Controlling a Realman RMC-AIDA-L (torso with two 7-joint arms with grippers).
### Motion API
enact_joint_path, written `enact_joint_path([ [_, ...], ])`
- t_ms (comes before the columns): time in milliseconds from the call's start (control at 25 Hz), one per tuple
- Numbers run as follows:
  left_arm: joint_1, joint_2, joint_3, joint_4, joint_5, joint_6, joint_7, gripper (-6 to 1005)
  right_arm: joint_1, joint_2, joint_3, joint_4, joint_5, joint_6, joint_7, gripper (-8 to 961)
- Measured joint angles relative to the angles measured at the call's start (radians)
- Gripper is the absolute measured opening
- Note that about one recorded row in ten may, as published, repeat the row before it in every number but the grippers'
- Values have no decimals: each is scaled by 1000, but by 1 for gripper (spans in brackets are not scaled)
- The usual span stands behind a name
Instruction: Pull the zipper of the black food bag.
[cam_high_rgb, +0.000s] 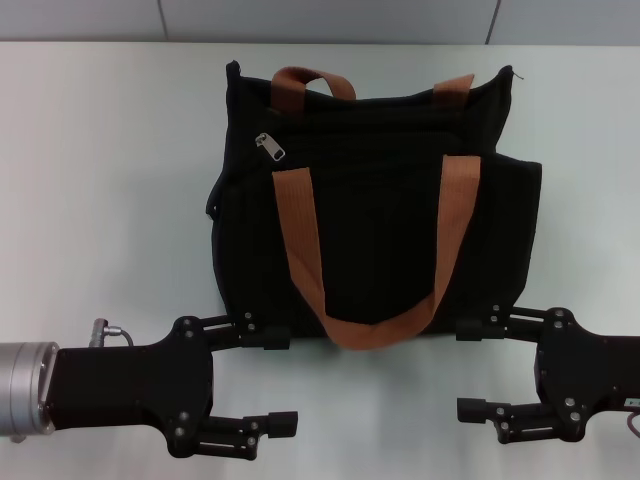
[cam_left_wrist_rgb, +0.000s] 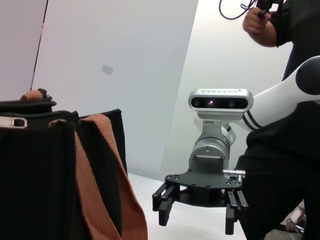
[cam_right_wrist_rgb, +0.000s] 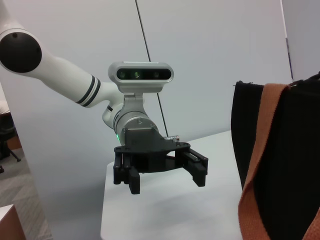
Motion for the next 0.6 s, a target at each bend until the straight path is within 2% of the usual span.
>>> enact_joint_path([
  [200,0,0,-1,0,-1,4,0,826,2,0,0,0,0,5,0,807],
  [320,-5,-1,-34,0,-8,39,6,823,2,0,0,6,0,19,0,807],
  [360,-12,-9,-99,-2,-9,89,39,823,4,1,0,14,0,23,0,807],
  [400,-12,-9,-99,-2,-9,89,39,822,4,1,0,14,0,23,0,806],
  [440,-13,-15,-137,-3,-8,114,65,821,4,1,0,16,1,24,0,806],
  [480,-13,-29,-219,-4,-9,157,118,820,5,1,0,21,4,27,0,806],
  [520,-13,-29,-219,-4,-9,157,118,819,5,1,0,21,4,27,0,806],
  [560,-12,-47,-315,-3,-15,181,167,818,5,1,0,23,6,33,0,806],
  [600,-12,-47,-315,-3,-15,181,167,818,5,1,0,23,6,33,0,806],
])
